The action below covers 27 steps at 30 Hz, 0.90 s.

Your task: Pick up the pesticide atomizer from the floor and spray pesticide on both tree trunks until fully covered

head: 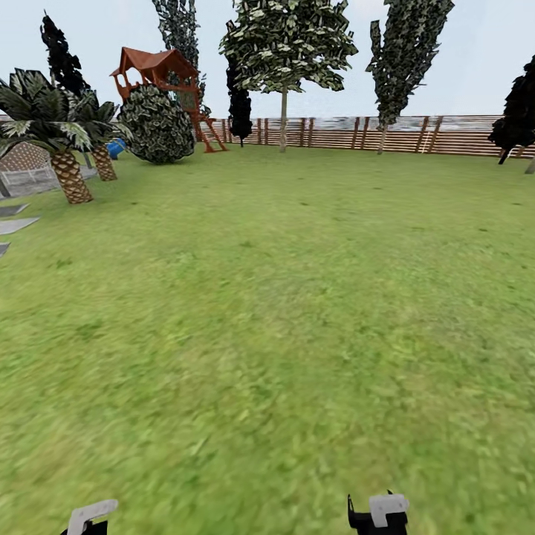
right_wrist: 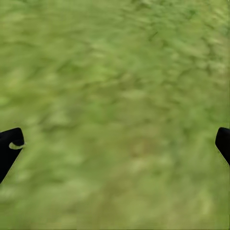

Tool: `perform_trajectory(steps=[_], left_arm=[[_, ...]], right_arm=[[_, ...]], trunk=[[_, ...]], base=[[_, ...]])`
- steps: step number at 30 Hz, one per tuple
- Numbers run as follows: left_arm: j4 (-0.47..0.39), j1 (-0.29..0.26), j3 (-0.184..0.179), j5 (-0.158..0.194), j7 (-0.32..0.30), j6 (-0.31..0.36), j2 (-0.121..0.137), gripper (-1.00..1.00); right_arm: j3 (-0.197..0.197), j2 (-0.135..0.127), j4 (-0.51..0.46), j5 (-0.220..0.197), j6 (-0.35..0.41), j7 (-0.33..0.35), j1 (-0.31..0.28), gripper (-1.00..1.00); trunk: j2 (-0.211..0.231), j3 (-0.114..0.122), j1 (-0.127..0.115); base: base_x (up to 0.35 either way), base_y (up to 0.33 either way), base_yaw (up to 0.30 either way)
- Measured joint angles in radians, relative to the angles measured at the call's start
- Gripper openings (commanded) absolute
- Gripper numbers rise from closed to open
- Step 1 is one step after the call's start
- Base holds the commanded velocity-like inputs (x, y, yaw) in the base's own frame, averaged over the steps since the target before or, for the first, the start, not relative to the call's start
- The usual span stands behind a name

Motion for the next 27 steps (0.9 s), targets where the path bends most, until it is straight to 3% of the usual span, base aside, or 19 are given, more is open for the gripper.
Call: perform_trajectory(steps=[12, 23, 27], left_arm=[[0.0, 0.0, 0.0, 0.0, 0.0, 0.0, 0.0, -1.0], [-0.001, 0.0, 0.0, 0.0, 0.0, 0.0, 0.0, -1.0], [-0.001, 0.0, 0.0, 0.0, 0.0, 0.001, 0.0, -1.0]], right_arm=[[0.0, 0.0, 0.001, 0.001, 0.0, 0.002, 0.025, 1.0], [0.0, 0.0, -0.002, 0.001, 0.0, 0.002, 0.035, 1.0], [0.0, 0.001, -0.001, 0.001, 0.0, 0.001, 0.035, 1.0]], trunk=[[0.0, 0.0, 0.0], [0.0, 0.0, 0.0], [0.0, 0.0, 0.0]], base=[[0.339, 0.0, -0.01], [0.339, 0.0, -0.273], [0.339, 0.0, -0.107]])
